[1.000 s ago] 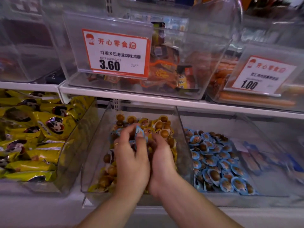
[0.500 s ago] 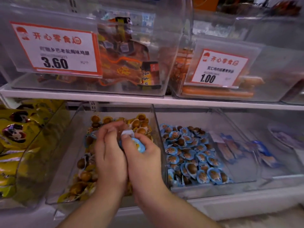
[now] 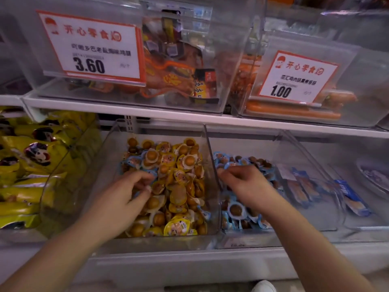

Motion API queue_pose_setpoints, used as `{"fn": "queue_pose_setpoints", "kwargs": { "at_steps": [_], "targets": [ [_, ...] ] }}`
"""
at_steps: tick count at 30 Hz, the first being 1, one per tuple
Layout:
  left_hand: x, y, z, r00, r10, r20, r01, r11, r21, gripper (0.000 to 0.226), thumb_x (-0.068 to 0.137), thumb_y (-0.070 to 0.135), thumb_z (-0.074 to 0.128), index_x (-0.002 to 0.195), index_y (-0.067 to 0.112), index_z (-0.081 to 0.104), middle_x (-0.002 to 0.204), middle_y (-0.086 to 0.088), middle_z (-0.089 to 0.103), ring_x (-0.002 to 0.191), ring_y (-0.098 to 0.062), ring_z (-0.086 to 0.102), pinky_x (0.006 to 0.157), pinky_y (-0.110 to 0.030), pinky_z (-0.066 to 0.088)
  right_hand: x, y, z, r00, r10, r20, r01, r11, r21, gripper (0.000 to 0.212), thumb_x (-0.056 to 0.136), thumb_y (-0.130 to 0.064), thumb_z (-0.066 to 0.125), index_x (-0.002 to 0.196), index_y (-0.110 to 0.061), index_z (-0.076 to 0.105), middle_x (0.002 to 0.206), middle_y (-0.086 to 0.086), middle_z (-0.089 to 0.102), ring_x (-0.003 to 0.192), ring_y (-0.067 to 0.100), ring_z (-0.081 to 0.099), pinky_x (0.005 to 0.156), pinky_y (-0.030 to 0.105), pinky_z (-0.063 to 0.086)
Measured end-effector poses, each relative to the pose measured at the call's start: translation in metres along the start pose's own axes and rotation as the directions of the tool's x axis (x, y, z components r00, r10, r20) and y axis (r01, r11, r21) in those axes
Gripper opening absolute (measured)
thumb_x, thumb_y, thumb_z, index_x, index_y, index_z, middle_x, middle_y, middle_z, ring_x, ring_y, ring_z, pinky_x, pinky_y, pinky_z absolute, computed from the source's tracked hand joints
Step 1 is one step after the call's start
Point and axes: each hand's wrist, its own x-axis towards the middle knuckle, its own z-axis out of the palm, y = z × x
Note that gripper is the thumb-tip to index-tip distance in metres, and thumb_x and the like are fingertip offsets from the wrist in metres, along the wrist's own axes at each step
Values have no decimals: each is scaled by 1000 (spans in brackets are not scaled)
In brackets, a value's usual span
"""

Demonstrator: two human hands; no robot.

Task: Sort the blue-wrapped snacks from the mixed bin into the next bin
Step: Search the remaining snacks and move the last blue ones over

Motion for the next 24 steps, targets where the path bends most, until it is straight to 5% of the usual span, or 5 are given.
{"fn": "queue_pose_setpoints", "kwargs": {
  "at_steps": [4, 7, 11, 18, 24],
  "targets": [
    [-9, -10, -5, 1000, -4, 24, 0, 991, 132, 17, 92, 37, 62, 109, 38, 64, 103, 19, 61, 96, -3, 60, 80, -26, 49, -9, -21, 12, 809, -401, -430, 312, 913, -264, 22, 96, -26, 57, 88, -16, 75, 79, -2, 72, 68, 9, 62, 57, 10, 37],
    [-9, -9, -1, 989, 53, 139, -78, 980, 182, 34, 88, 55, 62, 117, 37, 66, 109, 17, 60, 103, -2, 56, 90, -26, 47, -16, -50, 33, 757, -639, -137, 577, 751, -321, 17, 93, -20, 61, 105, -16, 73, 97, -2, 69, 85, 11, 63, 76, 21, 50],
    [-7, -7, -6, 978, 6, 210, -44, 983, 176, 38, 78, 57, 71, 112, 40, 65, 106, 19, 59, 100, 0, 54, 89, -24, 47, -22, -58, 65, 860, -373, 349, 507, 532, -679, 30, 91, -15, 56, 120, -21, 62, 126, 5, 55, 114, 26, 57, 93, 38, 49],
    [-9, -1, -13, 972, -74, 224, 18, 970, 243, 47, 71, 57, 34, 74, 16, 56, 80, 0, 61, 83, -19, 59, 71, -34, 46, -22, -55, 63, 897, -219, 385, 425, 178, -888, 46, 88, -15, 48, 133, -20, 55, 139, 12, 53, 145, 37, 24, 121, 59, 0],
    [5, -13, 2, 995, -95, 5, 91, 967, 240, 28, 92, 26, 57, 120, 24, 61, 123, 0, 61, 115, -23, 56, 94, -31, 44, -25, -50, 59, 880, -251, 403, 450, 173, -876, 37, 84, -11, 47, 111, -22, 69, 107, 7, 72, 138, 33, 39, 117, 57, -17]
  ]
}}
